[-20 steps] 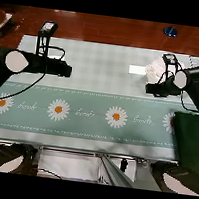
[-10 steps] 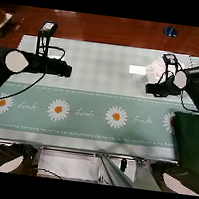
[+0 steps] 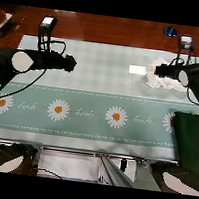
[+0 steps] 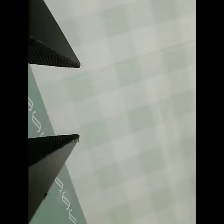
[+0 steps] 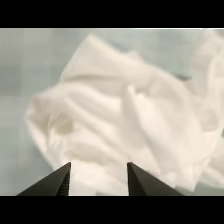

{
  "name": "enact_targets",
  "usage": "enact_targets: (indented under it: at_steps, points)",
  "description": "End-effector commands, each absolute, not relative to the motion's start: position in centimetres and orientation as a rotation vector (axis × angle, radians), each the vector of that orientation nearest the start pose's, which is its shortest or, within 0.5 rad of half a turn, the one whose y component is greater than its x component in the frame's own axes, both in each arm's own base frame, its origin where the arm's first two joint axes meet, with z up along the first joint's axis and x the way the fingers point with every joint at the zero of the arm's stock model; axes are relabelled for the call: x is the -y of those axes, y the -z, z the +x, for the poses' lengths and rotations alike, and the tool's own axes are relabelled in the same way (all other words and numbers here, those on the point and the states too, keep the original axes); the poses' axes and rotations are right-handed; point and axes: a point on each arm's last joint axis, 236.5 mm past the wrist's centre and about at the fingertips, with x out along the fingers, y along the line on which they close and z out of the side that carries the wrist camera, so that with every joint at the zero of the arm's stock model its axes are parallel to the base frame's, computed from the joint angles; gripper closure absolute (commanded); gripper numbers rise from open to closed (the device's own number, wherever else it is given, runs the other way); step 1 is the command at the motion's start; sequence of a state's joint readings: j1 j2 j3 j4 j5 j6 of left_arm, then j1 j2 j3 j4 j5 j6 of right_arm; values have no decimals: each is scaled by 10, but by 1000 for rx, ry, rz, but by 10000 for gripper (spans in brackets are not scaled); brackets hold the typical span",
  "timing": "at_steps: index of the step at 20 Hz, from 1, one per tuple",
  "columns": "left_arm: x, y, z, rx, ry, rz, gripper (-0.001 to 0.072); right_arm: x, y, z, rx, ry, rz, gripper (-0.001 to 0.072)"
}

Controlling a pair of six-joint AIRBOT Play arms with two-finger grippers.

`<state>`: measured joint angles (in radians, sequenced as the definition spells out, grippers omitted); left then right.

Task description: Fold the shirts.

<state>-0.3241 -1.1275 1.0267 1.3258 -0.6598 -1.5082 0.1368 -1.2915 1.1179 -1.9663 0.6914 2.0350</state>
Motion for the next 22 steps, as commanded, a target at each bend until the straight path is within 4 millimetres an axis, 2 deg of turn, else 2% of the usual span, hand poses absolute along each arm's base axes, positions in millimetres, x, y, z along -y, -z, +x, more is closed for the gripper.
enact_targets:
  at_steps: [1, 2, 5, 8, 11, 12, 13, 14, 15, 16, 17, 19, 20, 22]
  points:
    - [176, -78, 421, -758, 391, -62, 199, 48, -58, 523, -687, 277, 135, 304]
    - [176, -75, 421, -765, 390, -65, 198, 58, -41, 531, -737, 284, 163, 304]
    - [176, -69, 415, -801, 392, -63, 199, 53, 23, 535, -950, 207, 186, 304]
    - [175, -60, 405, -859, 398, -52, 198, 59, 79, 507, -1175, 230, 157, 304]
    - [173, -46, 383, -968, 411, -33, 198, 57, 105, 476, -1336, 226, 138, 330]
    - [171, -42, 370, -1027, 419, -21, 198, 54, 107, 467, -1378, 200, 125, 448]
    - [168, -41, 358, -1081, 427, -7, 198, 44, 106, 460, -1412, 141, 119, 669]
    - [164, -45, 346, -1120, 437, 11, 198, 33, 101, 459, -1420, 83, 128, 692]
    - [157, -52, 336, -1144, 446, 27, 198, 23, 87, 462, -1400, 25, 133, 693]
    - [149, -60, 327, -1152, 438, 26, 198, 15, 67, 468, -1351, -15, 139, 693]
    - [140, -71, 316, -1155, 431, 22, 198, 8, 38, 478, -1272, -46, 151, 693]
    - [128, -93, 291, -1139, 413, -5, 199, -3, -30, 498, -1072, -87, 179, 693]
    - [127, -102, 279, -1108, 407, -40, 199, -12, -73, 503, -954, -121, 194, 693]
    - [136, -109, 249, -1049, 431, -158, 199, -29, -153, 501, -749, -193, 209, 693]
